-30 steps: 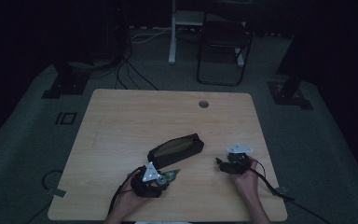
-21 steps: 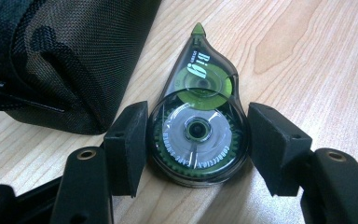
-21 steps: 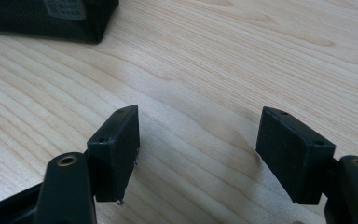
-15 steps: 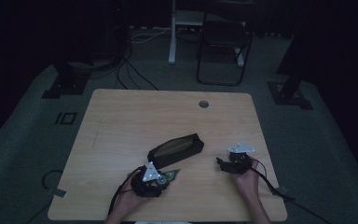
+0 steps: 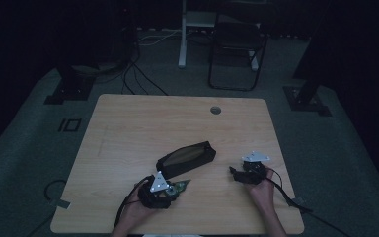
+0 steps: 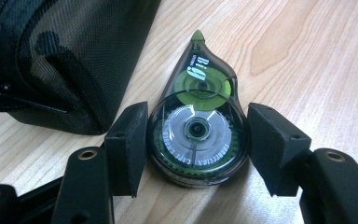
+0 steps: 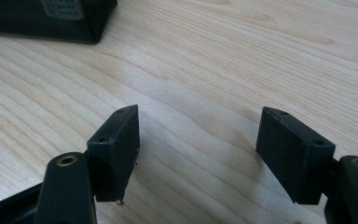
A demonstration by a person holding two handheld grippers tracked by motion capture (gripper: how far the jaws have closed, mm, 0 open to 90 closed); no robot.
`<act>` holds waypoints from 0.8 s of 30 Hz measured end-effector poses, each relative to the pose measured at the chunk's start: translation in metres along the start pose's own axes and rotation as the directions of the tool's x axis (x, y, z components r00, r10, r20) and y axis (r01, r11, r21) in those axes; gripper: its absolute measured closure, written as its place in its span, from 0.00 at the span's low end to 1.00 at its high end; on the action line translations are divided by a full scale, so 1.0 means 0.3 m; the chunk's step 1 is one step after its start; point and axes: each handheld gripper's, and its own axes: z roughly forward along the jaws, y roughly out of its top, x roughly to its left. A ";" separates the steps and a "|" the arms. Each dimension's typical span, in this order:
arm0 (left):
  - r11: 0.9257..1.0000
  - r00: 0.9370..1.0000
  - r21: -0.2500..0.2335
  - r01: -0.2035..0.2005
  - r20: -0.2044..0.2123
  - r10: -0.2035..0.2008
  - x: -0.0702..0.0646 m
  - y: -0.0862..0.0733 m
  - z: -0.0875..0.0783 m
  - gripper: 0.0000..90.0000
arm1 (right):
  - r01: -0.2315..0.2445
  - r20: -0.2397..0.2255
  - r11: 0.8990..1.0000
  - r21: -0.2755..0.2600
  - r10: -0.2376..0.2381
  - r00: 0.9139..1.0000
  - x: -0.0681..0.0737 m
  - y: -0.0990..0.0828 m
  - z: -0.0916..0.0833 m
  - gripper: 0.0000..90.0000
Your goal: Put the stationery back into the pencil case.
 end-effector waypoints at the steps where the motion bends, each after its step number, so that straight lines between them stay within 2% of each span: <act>1: 1.000 1.000 -0.005 0.002 0.001 -0.002 -0.001 0.001 -0.001 0.46 | 0.000 0.000 1.000 0.000 0.000 1.000 0.000 0.000 0.000 0.33; 8: 1.000 1.000 -0.004 -0.007 0.001 0.007 -0.004 0.005 -0.009 0.46 | -0.001 -0.001 1.000 0.000 0.001 1.000 -0.001 0.000 0.000 0.33; 24: 0.998 1.000 -0.053 -0.022 0.012 0.022 -0.015 0.031 -0.060 0.46 | -0.012 -0.011 1.000 -0.003 0.012 1.000 -0.005 -0.002 0.002 0.33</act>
